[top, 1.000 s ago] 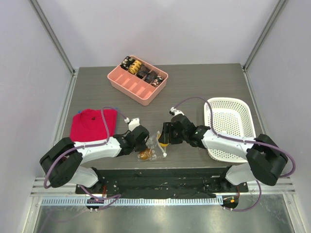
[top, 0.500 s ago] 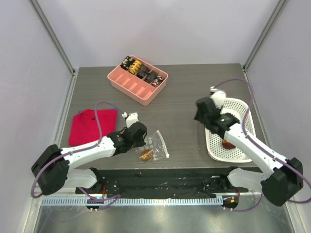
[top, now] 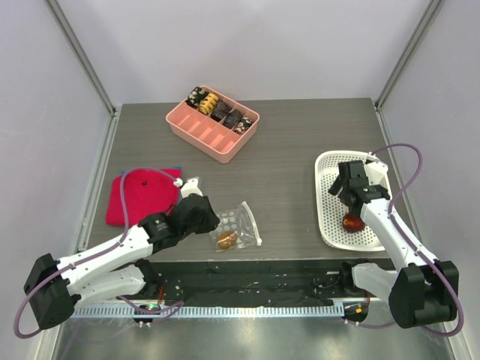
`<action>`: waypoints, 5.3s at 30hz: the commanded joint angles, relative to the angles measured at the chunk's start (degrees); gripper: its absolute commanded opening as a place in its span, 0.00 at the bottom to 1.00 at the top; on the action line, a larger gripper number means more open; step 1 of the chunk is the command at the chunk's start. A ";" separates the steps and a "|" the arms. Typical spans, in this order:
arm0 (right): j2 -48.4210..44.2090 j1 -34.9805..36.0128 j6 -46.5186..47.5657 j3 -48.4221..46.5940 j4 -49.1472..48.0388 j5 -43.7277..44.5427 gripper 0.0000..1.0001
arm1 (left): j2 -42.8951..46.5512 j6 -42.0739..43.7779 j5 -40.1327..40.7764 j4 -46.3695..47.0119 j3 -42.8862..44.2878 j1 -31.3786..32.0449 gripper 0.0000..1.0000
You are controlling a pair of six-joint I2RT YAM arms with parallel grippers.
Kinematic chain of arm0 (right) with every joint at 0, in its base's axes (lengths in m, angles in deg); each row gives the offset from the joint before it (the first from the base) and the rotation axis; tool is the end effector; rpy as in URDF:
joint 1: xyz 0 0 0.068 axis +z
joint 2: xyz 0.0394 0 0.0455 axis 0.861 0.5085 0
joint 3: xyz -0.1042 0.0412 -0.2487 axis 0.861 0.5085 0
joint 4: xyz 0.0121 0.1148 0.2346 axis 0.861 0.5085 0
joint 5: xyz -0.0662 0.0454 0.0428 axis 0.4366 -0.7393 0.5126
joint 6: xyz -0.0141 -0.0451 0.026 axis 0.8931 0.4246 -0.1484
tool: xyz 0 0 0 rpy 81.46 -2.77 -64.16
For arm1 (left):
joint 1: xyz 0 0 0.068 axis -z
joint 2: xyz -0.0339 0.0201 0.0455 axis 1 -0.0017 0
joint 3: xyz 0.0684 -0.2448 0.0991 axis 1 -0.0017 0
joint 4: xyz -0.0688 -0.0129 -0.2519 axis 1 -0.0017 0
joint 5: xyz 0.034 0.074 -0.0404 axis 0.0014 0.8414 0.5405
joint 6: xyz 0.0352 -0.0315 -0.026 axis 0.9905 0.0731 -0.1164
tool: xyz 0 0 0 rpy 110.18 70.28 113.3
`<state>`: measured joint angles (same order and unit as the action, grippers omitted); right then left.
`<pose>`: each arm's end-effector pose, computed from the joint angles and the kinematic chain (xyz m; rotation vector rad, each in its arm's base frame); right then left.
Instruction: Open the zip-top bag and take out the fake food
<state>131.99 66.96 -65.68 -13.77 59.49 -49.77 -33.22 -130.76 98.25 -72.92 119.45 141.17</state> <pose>0.2028 0.0087 0.2287 0.8014 2.2671 -0.3281 0.1316 -0.1482 0.2258 -0.2238 2.3705 -0.6058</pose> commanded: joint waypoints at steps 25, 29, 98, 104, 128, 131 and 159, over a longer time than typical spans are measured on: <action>8.31 30.62 1.83 7.22 -33.11 -41.71 0.50 | 4.02 -6.65 -6.28 4.68 -11.23 0.24 0.22; 10.77 30.62 2.19 8.36 -35.73 -42.67 0.21 | 6.66 -6.04 -6.01 3.27 -9.92 0.24 0.22; 37.93 31.67 -4.14 11.61 -77.66 -75.72 0.38 | -4.41 -5.34 -13.57 13.63 -13.17 0.24 0.10; 40.39 33.51 -7.03 12.40 -82.41 -77.04 0.52 | -8.01 -5.33 -13.57 15.92 -12.55 0.24 0.09; 45.14 34.83 -8.53 11.26 -77.94 -61.40 0.70 | 16.58 -5.41 -17.23 -5.35 -10.33 0.24 0.19; 45.14 34.83 -8.89 10.12 -75.14 -58.34 0.70 | 18.44 -6.65 -20.07 -4.20 -12.54 0.24 0.15; 46.54 37.12 -11.52 10.74 -78.98 -62.63 0.54 | -12.31 -6.39 -10.67 20.05 -9.66 0.15 0.08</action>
<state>175.85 102.57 -78.24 -4.92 -23.46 -113.57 -41.81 -137.58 85.71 -58.93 106.16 141.21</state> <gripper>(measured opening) 0.563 0.093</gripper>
